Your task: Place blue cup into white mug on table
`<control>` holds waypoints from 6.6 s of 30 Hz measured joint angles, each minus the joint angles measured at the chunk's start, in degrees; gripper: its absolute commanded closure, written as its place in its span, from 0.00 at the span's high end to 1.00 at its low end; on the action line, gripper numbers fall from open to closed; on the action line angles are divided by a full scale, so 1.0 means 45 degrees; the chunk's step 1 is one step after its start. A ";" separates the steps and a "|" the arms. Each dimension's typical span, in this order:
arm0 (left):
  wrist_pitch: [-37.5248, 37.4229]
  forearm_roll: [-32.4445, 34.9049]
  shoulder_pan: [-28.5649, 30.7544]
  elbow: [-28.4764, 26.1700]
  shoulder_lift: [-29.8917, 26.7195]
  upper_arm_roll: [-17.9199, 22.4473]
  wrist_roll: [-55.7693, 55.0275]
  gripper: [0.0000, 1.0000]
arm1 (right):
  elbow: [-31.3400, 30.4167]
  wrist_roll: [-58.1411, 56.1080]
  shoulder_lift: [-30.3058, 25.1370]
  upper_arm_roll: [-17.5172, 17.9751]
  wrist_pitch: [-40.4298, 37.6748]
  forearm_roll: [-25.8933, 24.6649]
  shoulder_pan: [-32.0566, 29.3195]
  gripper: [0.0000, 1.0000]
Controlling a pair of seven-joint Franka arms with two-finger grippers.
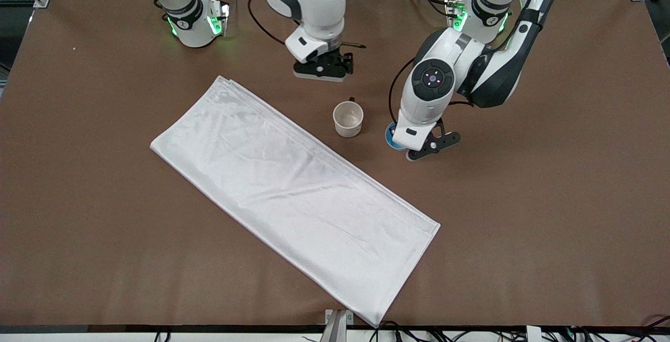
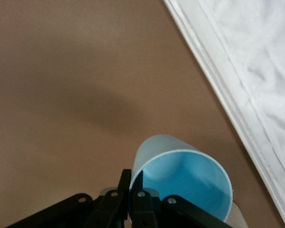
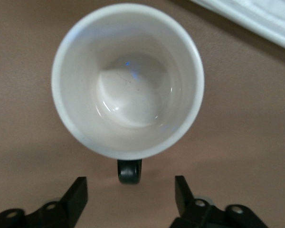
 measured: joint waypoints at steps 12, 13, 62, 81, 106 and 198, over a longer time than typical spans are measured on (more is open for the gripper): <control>0.0774 -0.0370 -0.0016 -0.0021 -0.0004 -0.0978 -0.1074 0.00 | 0.1328 -0.4353 -0.1456 -0.0223 -0.2802 -0.0011 -0.3341 1.00; 0.0908 -0.0377 -0.0016 -0.0022 -0.0004 -0.1111 -0.1247 0.00 | 0.1447 -0.4580 -0.1455 -0.0227 -0.2897 -0.0016 -0.3514 1.00; 0.5808 -0.0387 -0.0266 -0.4365 -0.1053 -0.3406 -0.2566 0.00 | 0.3160 -1.2388 -0.1549 -0.1587 -0.4007 -0.0051 -0.8772 1.00; 0.6882 -0.0368 -0.0304 -0.4714 -0.0283 -0.3376 -0.2566 0.00 | 0.3541 -1.3577 -0.1550 0.0321 -0.3935 -0.0154 -1.1118 1.00; 0.7035 0.0059 0.0123 -0.4560 -0.0050 -0.3235 -0.2555 0.35 | 0.3706 -1.3815 -0.1344 0.0333 -0.3993 -0.0281 -1.1384 1.00; -0.0040 0.0053 0.6015 -0.2601 -0.4379 0.1500 1.1658 1.00 | 0.3707 -1.3866 -0.0900 0.0506 -0.3733 -0.0282 -1.1392 1.00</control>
